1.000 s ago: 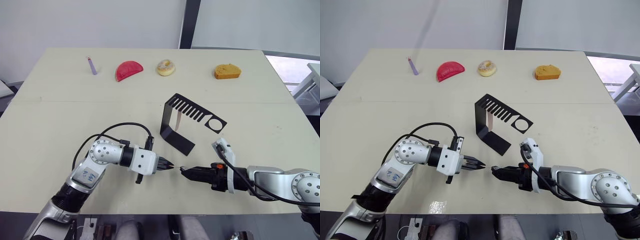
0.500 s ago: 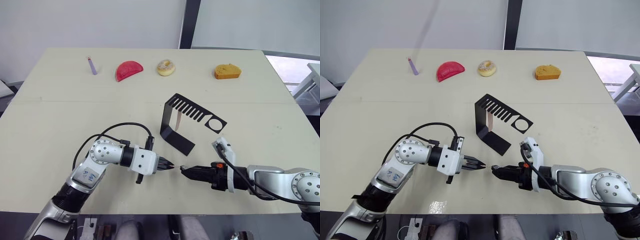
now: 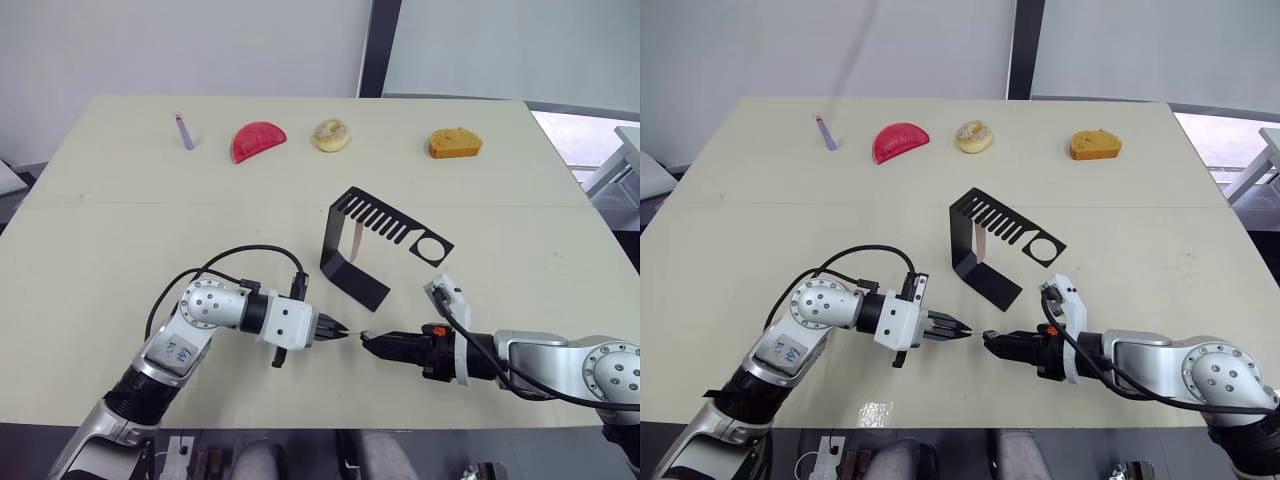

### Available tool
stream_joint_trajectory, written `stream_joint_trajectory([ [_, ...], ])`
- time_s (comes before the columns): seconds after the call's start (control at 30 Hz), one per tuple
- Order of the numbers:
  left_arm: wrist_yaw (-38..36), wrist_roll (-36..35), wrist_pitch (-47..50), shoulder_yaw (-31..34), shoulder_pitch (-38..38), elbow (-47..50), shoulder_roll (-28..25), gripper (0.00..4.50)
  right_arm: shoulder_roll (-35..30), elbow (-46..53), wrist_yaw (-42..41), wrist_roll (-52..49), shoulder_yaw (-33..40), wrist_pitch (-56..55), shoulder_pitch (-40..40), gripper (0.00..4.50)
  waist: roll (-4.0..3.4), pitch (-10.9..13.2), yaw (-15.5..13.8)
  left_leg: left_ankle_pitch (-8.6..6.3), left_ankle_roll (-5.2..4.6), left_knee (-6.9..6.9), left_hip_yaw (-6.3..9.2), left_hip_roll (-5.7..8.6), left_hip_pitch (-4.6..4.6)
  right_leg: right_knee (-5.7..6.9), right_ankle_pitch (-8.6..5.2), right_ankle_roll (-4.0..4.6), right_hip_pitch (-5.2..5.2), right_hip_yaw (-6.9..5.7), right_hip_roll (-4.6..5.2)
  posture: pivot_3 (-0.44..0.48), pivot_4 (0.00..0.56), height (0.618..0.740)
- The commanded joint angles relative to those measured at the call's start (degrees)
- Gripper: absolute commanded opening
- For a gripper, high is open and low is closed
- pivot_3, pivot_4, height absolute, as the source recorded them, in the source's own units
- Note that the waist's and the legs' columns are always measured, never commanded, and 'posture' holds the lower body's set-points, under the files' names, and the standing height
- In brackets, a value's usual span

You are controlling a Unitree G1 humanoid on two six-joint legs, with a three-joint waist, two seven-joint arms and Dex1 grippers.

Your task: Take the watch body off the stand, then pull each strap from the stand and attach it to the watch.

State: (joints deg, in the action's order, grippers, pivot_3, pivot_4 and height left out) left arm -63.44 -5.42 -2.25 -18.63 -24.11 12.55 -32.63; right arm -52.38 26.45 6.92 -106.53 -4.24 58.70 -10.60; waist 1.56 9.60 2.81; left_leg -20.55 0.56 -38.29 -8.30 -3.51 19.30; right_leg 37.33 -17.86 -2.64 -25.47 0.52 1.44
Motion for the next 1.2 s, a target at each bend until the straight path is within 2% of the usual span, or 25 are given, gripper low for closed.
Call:
stream_joint_trajectory([
  [0.03, 0.26, -0.4, -0.11, -0.13, -0.39, 1.2, 0.34, 0.0, -0.62, 0.54, -0.94, -1.25, 1.31, -0.56, -0.53, 1.6, 0.0, 0.0, 0.0, 0.0, 0.0, 0.0, 0.0, 0.0, 0.0, 0.0, 0.0, 0.0, 0.0, 0.0, 0.0, 0.0, 0.15, 0.737],
  [1.2, 0.73, 0.02, 0.03, -0.16, -0.83, 0.95, 0.84, 0.0, -0.7, 0.56, -1.12, -1.51, 1.31, -0.34, -1.02, 1.6, 0.0, 0.0, -0.04, 0.0, 0.0, -0.01, 0.0, 0.0, 0.0, 0.01, 0.0, 0.0, 0.0, 0.0, 0.0, 0.0, 0.15, 0.737],
])
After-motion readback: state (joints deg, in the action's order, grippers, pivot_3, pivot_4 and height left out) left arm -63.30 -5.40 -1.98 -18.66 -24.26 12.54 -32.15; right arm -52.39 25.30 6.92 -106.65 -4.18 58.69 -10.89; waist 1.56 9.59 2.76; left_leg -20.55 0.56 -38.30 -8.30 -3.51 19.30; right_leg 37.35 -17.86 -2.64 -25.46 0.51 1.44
